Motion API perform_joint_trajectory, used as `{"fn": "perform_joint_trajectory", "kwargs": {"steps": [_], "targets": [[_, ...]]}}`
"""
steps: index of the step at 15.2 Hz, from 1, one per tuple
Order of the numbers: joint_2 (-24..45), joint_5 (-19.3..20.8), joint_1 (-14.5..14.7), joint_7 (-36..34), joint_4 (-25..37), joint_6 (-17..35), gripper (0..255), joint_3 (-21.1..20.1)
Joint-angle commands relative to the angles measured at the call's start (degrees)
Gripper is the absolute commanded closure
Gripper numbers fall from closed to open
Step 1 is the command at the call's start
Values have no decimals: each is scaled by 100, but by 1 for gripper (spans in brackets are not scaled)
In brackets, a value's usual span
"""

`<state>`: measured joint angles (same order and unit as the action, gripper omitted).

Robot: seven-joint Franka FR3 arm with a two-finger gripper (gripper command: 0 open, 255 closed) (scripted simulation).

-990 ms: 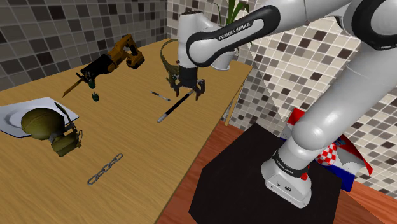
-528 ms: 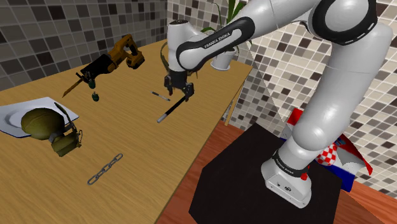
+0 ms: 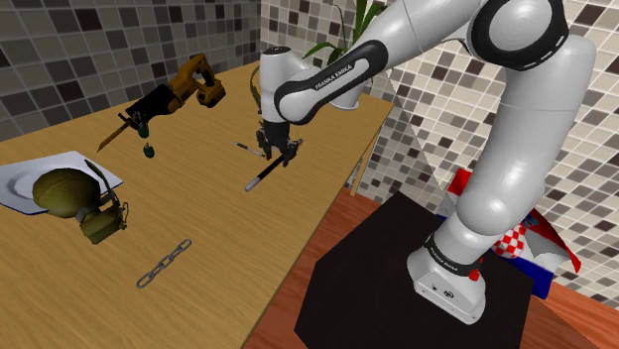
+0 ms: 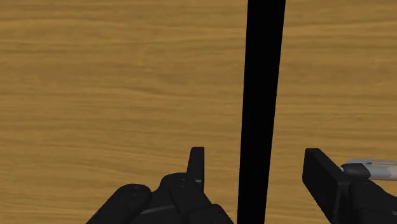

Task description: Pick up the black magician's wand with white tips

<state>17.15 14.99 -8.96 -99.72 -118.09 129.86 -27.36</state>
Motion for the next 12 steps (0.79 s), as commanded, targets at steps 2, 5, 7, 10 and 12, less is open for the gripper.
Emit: {"fn": "perform_joint_trajectory", "kwargs": {"steps": [2, 5, 7, 10, 12], "targets": [[10, 8, 4, -8, -1, 11, 255, 2], [10, 8, 4, -9, -2, 12, 255, 2], [10, 8, 4, -9, -2, 12, 255, 2], [-30, -26, -8, 24, 32, -55, 255, -10], [-131, -101, -30, 79, 70, -178, 255, -40]]}}
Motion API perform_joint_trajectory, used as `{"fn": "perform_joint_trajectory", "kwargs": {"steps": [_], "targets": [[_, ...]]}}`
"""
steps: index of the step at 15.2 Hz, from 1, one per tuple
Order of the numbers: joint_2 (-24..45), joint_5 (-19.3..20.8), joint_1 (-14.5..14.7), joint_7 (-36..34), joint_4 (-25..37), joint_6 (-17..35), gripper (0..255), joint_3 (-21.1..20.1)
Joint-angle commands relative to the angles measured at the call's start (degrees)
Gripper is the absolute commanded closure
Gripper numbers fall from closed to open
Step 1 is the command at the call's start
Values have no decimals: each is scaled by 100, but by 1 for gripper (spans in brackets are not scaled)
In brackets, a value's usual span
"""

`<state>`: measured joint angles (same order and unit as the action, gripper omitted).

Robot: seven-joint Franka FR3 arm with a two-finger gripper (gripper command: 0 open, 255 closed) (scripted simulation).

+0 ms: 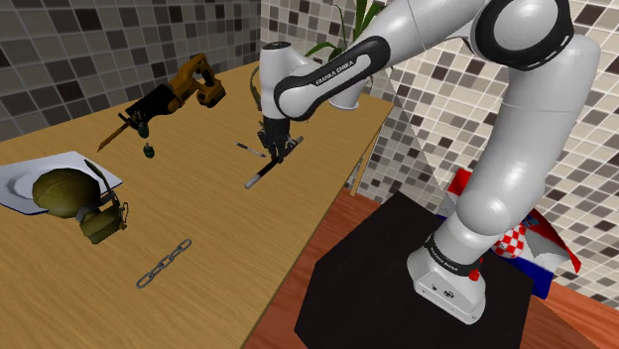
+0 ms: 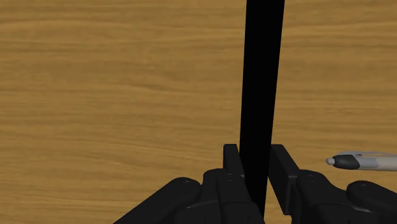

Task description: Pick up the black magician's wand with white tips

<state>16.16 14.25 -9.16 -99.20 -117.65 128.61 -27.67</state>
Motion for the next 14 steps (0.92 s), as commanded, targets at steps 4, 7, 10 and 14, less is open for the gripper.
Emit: {"fn": "perform_joint_trajectory", "kwargs": {"steps": [4, 7, 10, 14], "targets": [[-224, -170, -49, 133, 118, -306, 255, -59], [-358, -268, -73, 208, 200, -500, 255, -90], [-483, -359, -93, 278, 293, -697, 255, -114], [-567, -419, -105, 325, 368, -841, 255, -128]]}}
